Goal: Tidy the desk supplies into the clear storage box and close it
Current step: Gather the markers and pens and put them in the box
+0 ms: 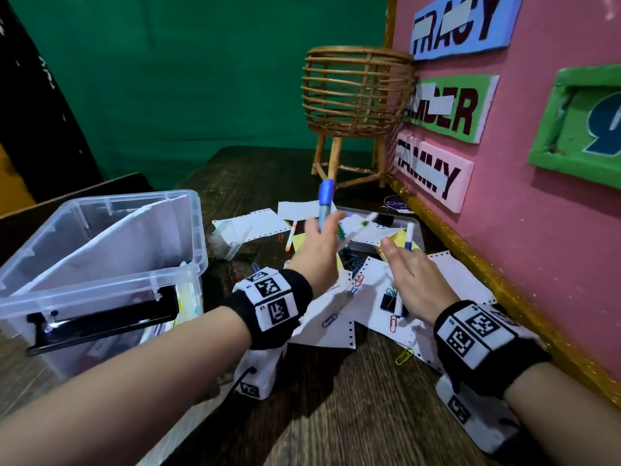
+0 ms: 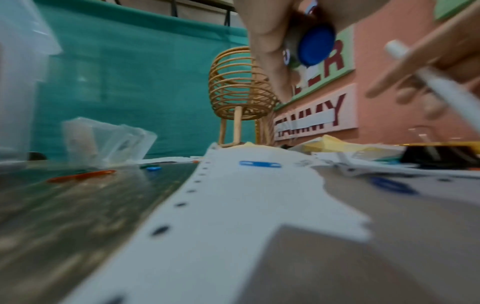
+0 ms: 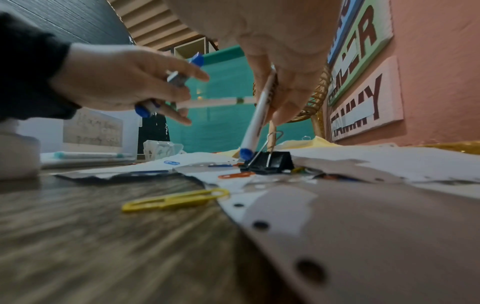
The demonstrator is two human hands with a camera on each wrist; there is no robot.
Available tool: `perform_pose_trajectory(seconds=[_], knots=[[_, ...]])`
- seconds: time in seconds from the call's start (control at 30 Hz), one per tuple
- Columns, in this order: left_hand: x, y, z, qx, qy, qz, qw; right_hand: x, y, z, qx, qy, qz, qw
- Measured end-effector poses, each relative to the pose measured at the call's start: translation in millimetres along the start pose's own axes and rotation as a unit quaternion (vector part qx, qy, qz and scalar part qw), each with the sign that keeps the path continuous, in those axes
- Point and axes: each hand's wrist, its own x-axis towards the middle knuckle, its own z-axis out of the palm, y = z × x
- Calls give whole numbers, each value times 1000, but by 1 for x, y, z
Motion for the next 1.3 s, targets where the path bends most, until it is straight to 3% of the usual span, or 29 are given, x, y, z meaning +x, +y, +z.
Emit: perform_pose_trajectory(seconds=[0.13,0.23,0.33,0.5,0.6,0.8,0.93,1.07,1.2,1.3], knots=[[-9,11,7,-61,-18,158,985,-2,1,1,58,-17,-61,996],[-9,11,11,-62,-37,204,976,0,0,0,98,1,-89,991],[-8,12,14,-94,-12,225,970,-1,-5,1,142,-24,-84,986],[-4,21,19,-139,0,165,977,-1,-7,2,148,-49,-69,985],[1,23,20,-96,-1,110,989,-2,-11,1,143,-70,-58,986],[1,19,21,-105,-10,162,981,8,1,9,130,-43,-27,990],[3,19,18,-97,-11,181,979,12,5,9,45,25,-10,999],[27,13,15,10,30,61,998,9,1,1,20,137,26,990],[57,-7,27,100,-70,-57,991,8,1,0,0,151,18,988],[77,-20,40,131,-143,-44,980,5,1,-1,-13,121,-18,992]])
